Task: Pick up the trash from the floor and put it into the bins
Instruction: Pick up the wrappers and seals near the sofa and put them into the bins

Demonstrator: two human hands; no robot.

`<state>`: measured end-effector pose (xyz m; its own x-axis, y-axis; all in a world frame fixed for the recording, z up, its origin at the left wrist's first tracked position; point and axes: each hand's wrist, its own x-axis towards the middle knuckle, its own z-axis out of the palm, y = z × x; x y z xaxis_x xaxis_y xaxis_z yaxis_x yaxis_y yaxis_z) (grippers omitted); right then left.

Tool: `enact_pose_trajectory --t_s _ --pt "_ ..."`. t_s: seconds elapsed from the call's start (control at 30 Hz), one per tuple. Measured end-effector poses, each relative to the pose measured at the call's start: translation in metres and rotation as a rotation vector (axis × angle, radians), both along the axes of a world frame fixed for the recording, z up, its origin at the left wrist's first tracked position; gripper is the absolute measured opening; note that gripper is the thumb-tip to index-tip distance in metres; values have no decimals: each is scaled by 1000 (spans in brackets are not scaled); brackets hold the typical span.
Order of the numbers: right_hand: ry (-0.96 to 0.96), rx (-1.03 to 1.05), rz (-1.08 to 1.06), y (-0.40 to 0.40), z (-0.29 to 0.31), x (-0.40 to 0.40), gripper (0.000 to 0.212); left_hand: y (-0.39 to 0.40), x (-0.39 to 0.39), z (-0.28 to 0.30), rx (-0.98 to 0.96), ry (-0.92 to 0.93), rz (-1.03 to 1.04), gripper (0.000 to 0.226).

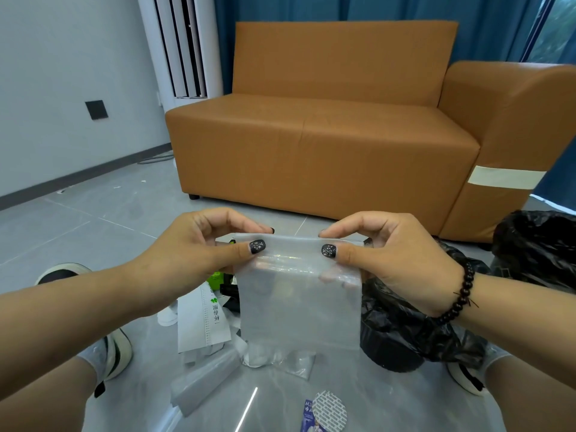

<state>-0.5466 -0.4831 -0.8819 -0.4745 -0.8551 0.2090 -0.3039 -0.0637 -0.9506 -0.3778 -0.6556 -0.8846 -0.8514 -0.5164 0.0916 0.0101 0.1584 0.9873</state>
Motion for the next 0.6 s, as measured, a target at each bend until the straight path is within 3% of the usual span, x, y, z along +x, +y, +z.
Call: enact_pose_trajectory --t_s 0.2,0.33,0.43,0.6 --pt "-79 -48 -44 -2 -1 -4 8 -6 2 -3 27 10 -36 21" --pt "4 -5 -82 -3 -2 -4 15 -9 2 -5 29 27 -19 51" --pt "11 40 -60 -2 -3 -5 25 -9 2 -4 6 -6 13 33" --pt "-91 37 7 -1 -1 1 24 -7 0 -4 12 -54 21 24"
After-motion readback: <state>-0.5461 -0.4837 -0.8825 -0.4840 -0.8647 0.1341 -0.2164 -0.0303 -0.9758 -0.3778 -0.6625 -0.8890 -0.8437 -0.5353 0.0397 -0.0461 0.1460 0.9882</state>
